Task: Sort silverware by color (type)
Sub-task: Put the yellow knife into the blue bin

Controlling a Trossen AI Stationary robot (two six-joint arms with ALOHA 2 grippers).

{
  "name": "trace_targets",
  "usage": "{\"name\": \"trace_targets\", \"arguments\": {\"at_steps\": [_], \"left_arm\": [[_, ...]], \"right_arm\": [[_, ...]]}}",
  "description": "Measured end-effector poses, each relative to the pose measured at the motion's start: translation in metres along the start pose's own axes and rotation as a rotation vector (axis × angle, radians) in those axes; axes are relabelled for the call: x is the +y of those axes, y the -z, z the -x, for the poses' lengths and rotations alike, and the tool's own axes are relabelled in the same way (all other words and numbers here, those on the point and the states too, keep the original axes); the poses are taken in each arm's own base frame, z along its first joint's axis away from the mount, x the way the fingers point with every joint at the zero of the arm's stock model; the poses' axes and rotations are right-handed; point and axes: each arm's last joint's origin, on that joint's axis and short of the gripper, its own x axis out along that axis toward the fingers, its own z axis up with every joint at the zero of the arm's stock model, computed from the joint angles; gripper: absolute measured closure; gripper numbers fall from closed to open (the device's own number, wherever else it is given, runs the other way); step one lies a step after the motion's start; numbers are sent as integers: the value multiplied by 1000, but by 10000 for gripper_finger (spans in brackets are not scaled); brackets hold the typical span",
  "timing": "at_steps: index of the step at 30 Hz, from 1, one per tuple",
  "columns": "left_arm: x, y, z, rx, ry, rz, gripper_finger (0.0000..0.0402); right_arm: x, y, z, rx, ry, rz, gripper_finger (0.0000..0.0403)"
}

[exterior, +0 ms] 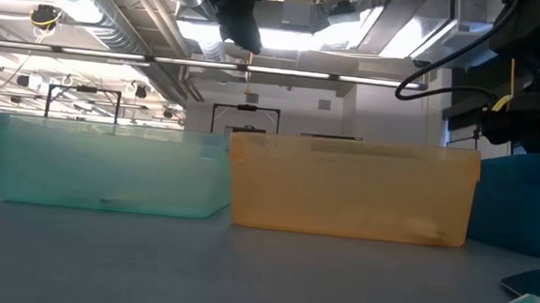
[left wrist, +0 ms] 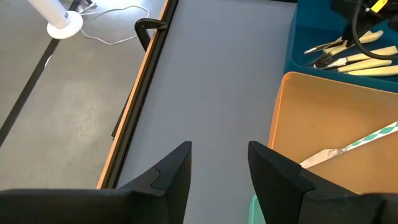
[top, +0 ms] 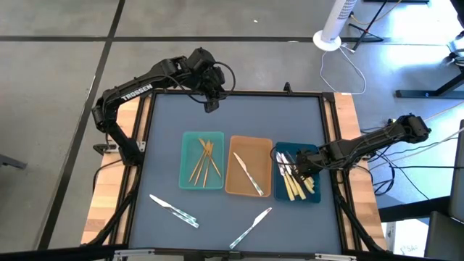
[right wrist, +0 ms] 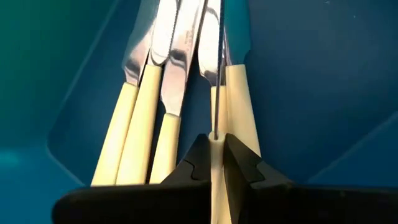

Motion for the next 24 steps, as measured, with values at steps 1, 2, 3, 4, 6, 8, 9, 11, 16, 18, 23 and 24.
{"name": "trace_targets", "arguments": {"at_steps": [1, 2, 3, 4, 6, 8, 9, 11, 16, 18, 23, 24], "left_arm": [[0, 0, 0, 0, 0, 0, 250], [0, 0, 0, 0, 0, 0, 250], [0, 0, 0, 0, 0, 0, 250], [0, 0, 0, 0, 0, 0, 250], [0, 0, 0, 0, 0, 0, 250], [0, 0, 0, 0, 0, 0, 250], [0, 0, 0, 0, 0, 0, 250], [0, 0, 0, 0, 0, 0, 250], [0, 0, 0, 0, 0, 0, 250], [0, 0, 0, 1, 0, 0, 250], [0, 0, 0, 1, 0, 1, 250], [0, 0, 0, 2, 0, 1, 250]], "right_arm": [[0, 0, 0, 0, 0, 0, 398], [0, 0, 0, 0, 0, 0, 398], [0, 0, 0, 0, 0, 0, 398], [0, 0, 0, 0, 0, 0, 398], [0, 0, 0, 0, 0, 0, 398], [0, 0, 0, 0, 0, 0, 396], [0, 0, 0, 0, 0, 0, 393], [0, 0, 0, 0, 0, 0, 383], [-1, 0, 0, -2, 7, 0, 345], [-1, 0, 0, -3, 8, 0, 332], [-1, 0, 0, -14, 11, 0, 317], [-1, 0, 0, -16, 12, 1, 316]]}}
